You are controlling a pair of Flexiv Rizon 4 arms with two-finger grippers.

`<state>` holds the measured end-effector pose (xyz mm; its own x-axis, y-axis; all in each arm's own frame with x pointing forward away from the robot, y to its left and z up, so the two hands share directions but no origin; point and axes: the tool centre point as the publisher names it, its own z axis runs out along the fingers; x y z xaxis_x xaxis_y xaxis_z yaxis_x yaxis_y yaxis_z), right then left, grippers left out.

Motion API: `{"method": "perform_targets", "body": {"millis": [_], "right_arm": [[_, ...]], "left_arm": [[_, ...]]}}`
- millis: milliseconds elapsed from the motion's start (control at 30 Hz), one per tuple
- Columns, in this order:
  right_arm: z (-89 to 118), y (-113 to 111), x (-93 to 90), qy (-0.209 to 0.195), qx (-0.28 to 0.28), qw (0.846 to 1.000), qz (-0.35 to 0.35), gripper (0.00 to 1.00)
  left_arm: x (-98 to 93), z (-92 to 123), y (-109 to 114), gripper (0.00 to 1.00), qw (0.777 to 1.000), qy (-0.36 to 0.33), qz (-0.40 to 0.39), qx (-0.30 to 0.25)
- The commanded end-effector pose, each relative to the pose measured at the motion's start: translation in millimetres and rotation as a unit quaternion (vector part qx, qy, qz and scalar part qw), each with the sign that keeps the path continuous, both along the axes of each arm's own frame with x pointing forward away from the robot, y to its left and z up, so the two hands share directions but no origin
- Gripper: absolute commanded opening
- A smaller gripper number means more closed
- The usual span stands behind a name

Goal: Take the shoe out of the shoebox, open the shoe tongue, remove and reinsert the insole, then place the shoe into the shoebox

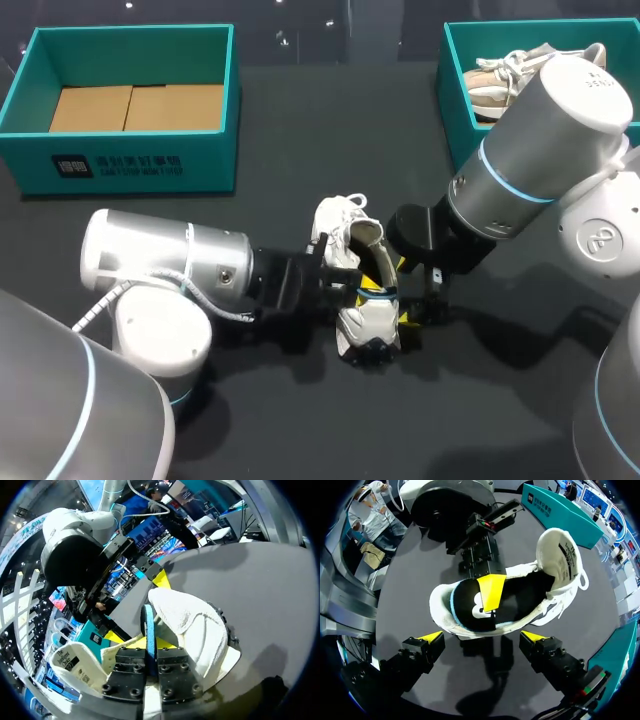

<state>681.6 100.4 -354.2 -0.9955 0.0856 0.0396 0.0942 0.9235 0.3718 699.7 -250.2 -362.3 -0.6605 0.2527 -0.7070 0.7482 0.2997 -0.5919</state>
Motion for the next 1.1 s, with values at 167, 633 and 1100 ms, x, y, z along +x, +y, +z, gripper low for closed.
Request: {"method": "perform_targets", "body": {"millis": [167,633,1100], "right_arm": [[-1,1,-1.2,-0.001,-0.001,1.0,-0.001,1.0],[-1,1,-1.2,-0.001,-0.001,1.0,-0.001,1.0],[-1,1,-1.2,-0.001,-0.001,1.0,-0.001,1.0]], "left_arm": [[28.7,-15,3,0.0,0.997,-0.058,0.02,0.035],[16.7,7,5,0.0,0.999,-0.042,0.01,-0.007],[-9.9,40,2,0.24,0.997,0.041,-0.039,-0.052]]}}
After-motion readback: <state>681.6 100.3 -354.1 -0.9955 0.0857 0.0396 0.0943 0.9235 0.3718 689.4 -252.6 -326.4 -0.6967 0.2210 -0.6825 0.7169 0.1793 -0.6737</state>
